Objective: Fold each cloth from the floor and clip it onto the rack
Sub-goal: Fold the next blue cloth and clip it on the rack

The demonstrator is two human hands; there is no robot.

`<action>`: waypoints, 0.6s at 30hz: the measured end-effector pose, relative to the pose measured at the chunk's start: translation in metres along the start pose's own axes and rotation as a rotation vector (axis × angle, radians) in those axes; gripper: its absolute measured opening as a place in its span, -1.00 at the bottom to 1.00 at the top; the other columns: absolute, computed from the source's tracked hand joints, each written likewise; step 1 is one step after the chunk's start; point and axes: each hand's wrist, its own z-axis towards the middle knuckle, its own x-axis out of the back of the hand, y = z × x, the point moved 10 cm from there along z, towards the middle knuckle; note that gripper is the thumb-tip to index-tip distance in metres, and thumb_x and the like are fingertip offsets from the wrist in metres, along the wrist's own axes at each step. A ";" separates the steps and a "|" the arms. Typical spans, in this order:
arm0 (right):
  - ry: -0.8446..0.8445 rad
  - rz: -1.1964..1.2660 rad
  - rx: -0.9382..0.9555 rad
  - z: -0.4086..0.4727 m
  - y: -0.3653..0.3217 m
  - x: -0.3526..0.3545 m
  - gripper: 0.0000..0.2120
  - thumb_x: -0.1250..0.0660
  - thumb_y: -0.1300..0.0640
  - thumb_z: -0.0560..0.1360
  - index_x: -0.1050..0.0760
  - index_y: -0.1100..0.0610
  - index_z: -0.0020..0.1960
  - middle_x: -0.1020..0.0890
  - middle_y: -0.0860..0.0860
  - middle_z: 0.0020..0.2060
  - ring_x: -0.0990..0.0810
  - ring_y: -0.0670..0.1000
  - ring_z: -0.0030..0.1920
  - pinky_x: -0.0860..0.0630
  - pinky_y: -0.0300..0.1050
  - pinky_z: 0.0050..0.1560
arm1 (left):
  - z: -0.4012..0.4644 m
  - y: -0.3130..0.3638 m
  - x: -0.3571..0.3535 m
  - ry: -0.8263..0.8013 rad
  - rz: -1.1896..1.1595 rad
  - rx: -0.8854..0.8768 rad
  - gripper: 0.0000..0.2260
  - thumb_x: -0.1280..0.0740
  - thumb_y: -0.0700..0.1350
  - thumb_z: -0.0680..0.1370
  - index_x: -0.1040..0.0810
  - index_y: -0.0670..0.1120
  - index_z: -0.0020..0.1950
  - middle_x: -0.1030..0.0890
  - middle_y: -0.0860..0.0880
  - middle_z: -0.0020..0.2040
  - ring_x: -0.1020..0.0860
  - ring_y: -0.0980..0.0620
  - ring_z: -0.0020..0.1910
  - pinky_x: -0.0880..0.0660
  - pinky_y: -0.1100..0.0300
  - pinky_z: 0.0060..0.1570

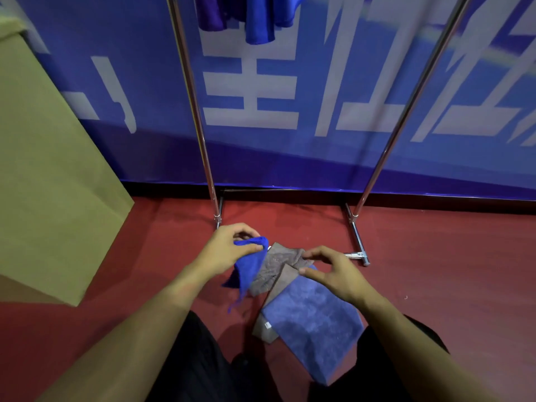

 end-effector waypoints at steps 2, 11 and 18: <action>-0.002 0.063 0.070 0.004 -0.029 -0.010 -0.65 -0.60 0.08 0.38 -0.62 0.08 0.12 -0.69 -0.12 0.03 -0.62 -0.24 0.08 -0.45 -0.41 0.15 | 0.001 0.017 -0.003 -0.065 0.125 -0.074 -0.86 -0.57 -0.21 0.41 -0.69 -0.06 -0.09 -0.68 0.17 -0.27 -0.57 0.29 -0.28 -0.47 0.38 -0.19; -0.053 0.294 0.166 0.005 -0.082 -0.048 -0.35 -0.62 0.18 0.35 -0.39 0.11 0.34 -0.59 0.01 0.27 -0.54 -0.07 0.32 -0.46 -0.20 0.33 | -0.015 0.074 0.008 -0.163 0.191 -0.208 -0.85 -0.55 -0.17 0.44 -0.71 0.01 -0.03 -0.73 0.10 -0.10 -0.67 0.16 -0.07 -0.56 0.23 0.03; -0.134 0.206 0.057 -0.009 -0.082 -0.054 -0.65 -0.53 -0.13 0.40 -0.62 0.10 0.02 -0.71 0.13 -0.05 -0.62 -0.07 -0.10 -0.58 0.22 0.04 | -0.018 0.097 0.037 -0.004 -0.042 -0.201 -0.86 -0.56 -0.19 0.44 -0.70 -0.03 -0.05 -0.72 0.08 -0.13 -0.63 0.22 -0.12 -0.51 0.33 0.01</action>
